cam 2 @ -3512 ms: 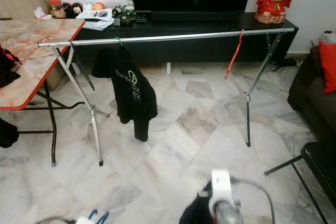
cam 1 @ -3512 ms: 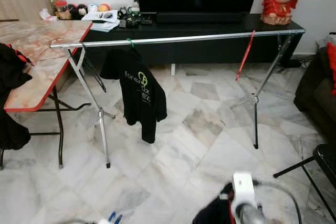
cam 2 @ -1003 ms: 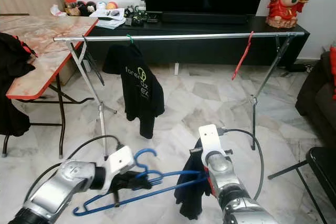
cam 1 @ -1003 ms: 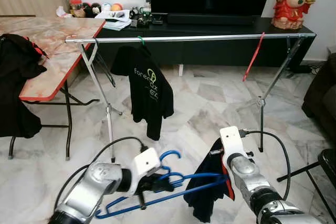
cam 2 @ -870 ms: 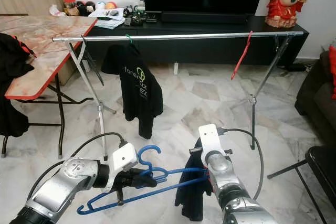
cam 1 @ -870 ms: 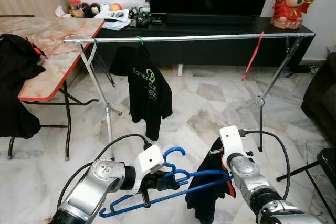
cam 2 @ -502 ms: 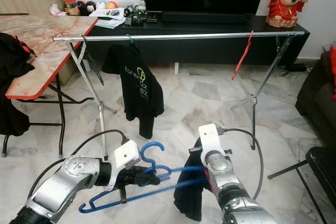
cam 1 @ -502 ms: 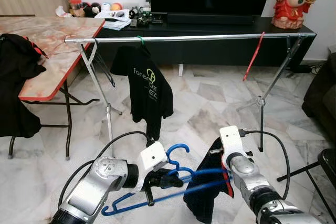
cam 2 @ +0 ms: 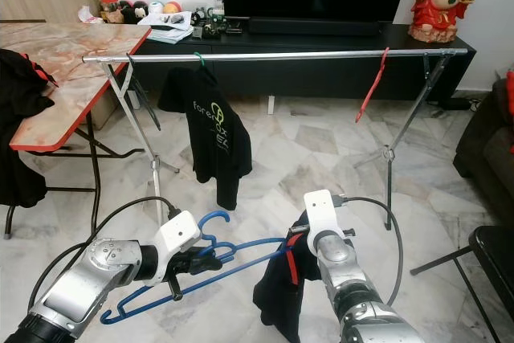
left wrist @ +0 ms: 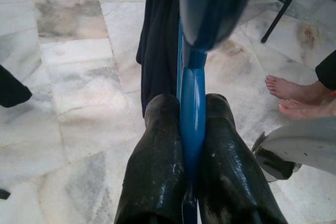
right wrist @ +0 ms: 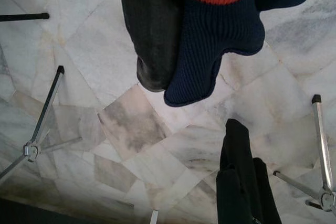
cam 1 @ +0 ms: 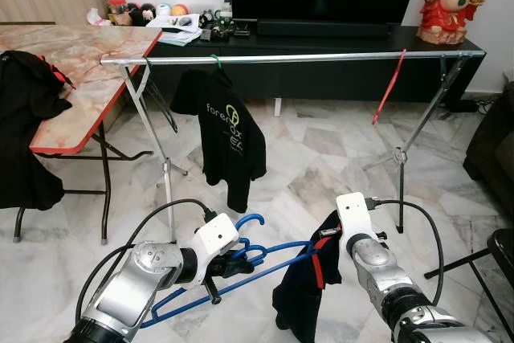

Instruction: Hang hanger

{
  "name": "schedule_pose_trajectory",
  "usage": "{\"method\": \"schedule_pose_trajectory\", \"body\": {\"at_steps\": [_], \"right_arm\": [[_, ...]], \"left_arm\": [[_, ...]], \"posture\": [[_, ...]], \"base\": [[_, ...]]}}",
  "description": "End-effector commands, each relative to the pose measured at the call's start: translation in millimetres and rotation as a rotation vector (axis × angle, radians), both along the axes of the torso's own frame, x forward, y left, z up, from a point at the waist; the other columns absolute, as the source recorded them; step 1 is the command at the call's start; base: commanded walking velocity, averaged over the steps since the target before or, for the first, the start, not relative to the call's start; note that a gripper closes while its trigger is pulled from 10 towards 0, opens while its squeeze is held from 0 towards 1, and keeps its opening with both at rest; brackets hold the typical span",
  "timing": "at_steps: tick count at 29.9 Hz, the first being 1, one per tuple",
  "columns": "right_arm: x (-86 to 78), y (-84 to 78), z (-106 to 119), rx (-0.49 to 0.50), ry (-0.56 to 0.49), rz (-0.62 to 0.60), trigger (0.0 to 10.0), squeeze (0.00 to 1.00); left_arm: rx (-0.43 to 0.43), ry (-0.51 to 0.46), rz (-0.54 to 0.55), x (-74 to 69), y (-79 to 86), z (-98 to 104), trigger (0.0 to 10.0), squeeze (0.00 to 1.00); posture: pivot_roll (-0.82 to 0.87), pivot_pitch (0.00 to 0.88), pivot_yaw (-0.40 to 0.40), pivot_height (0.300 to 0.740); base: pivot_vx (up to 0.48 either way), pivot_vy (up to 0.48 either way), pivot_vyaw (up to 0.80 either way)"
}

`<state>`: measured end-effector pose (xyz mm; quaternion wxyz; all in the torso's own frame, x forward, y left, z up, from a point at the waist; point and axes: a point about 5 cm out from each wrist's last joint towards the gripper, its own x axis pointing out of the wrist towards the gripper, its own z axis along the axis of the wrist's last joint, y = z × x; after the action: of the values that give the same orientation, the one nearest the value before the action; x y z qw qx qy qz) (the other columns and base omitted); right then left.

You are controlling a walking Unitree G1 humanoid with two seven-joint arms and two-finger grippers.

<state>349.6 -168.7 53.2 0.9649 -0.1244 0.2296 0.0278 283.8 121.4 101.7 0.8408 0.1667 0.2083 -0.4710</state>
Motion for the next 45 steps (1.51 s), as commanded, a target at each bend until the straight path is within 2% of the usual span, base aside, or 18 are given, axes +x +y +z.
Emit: {"method": "schedule_pose_trajectory", "body": {"at_steps": [1,12,18,24,26,28,30,37,43,45], "right_arm": [[3.8,-1.4,6,0.003,-0.011,0.006,10.0,0.0],[2.7,-6.5,5,-0.018,-0.001,0.02,10.0,0.0],[0.4,-7.1,2,-0.037,0.012,0.04,10.0,0.0],[-0.8,-3.4,-1,0.007,0.026,0.036,10.0,0.0],[-0.4,0.6,-1,0.074,0.035,0.017,10.0,0.0],[-0.2,2.0,-1,0.098,0.039,0.01,10.0,0.0],[-0.3,12.4,-2,0.234,0.064,-0.01,10.0,0.0],[-1.9,15.9,-5,0.294,0.075,-0.027,10.0,0.0],[-2.5,12.7,-5,0.341,0.081,-0.065,10.0,0.0],[6.0,14.0,7,0.394,0.048,-0.069,10.0,0.0]], "left_arm": [[0.01,0.0,0.017,1.8,2.6,0,10.0,0.0],[0.041,-0.011,0.039,2.6,9.0,-1,10.0,0.0],[0.03,-0.028,0.062,5.6,8.4,0,10.0,0.0],[-0.013,-0.003,0.032,2.5,2.5,1,10.0,0.0],[-0.037,0.0,0.023,1.1,-0.8,3,10.0,0.0],[-0.044,-0.002,0.025,1.1,-1.6,3,10.0,0.0],[-0.091,-0.006,0.054,4.4,-6.0,7,10.0,0.0],[-0.107,0.0,0.054,4.1,-9.2,6,10.0,0.0],[-0.106,0.02,0.043,2.1,-10.9,4,10.0,0.0],[-0.049,0.019,0.054,2.8,-8.0,-1,10.0,0.0]], "posture": [[0.09,0.0,-0.022,0.74],[0.09,0.0,-0.022,0.74],[0.09,0.0,-0.022,0.74],[0.09,0.0,-0.021,0.74],[0.09,0.0,-0.021,0.74],[0.09,0.0,-0.021,0.74],[0.09,0.0,-0.021,0.74],[0.09,0.0,-0.021,0.74],[0.09,0.0,-0.02,0.74],[0.09,0.0,-0.019,0.74]], "base": [[0.0,0.0,0.0],[0.0,0.0,0.0],[0.0,0.0,0.0],[0.0,0.0,0.0],[0.0,0.0,0.0],[0.0,0.0,0.0],[0.0,0.0,0.0],[0.0,0.0,0.0],[0.0,0.0,0.0],[0.0,0.0,0.0]]}}
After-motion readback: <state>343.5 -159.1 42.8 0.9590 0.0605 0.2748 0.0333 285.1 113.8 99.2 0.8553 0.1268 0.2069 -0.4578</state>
